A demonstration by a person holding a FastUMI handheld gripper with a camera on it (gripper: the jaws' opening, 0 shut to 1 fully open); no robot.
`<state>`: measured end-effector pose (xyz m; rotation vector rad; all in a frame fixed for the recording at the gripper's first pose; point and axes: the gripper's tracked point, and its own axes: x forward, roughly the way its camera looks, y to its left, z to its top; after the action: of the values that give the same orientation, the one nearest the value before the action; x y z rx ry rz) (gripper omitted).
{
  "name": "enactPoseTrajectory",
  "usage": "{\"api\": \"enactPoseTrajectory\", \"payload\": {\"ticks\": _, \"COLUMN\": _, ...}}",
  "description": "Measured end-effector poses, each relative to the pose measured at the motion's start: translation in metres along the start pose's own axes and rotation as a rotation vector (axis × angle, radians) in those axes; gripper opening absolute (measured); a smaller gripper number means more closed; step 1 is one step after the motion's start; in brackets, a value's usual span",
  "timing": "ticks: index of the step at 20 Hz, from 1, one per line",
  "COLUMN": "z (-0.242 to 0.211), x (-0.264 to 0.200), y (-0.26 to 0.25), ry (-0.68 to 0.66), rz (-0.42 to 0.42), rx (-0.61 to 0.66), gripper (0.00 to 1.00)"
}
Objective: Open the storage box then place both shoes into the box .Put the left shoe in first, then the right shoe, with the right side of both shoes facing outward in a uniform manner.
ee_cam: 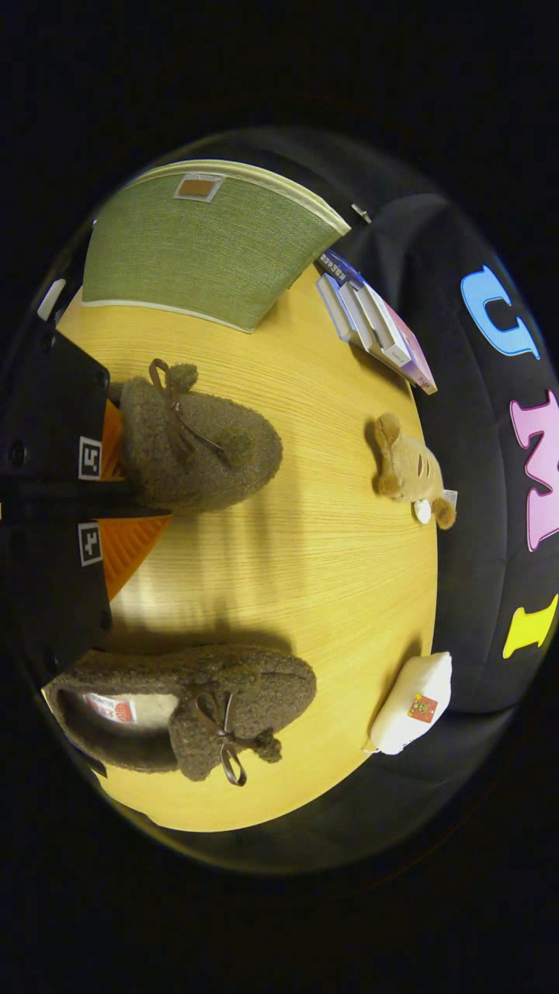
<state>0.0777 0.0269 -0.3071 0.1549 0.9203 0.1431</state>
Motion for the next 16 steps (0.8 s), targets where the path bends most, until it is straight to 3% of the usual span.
{"api": "enactPoseTrajectory", "payload": {"ticks": 5, "z": 0.028, "x": -0.06, "y": 0.019, "ry": -0.064, "rz": -0.022, "rx": 0.157, "gripper": 0.05}}
{"api": "enactPoseTrajectory", "payload": {"ticks": 9, "z": 0.06, "x": -0.121, "y": 0.063, "ry": -0.157, "rz": -0.011, "rx": 0.187, "gripper": 0.05}}
{"api": "enactPoseTrajectory", "payload": {"ticks": 16, "z": 0.078, "x": -0.178, "y": 0.192, "ry": -0.219, "rz": 0.149, "rx": 0.229, "gripper": 0.05}}
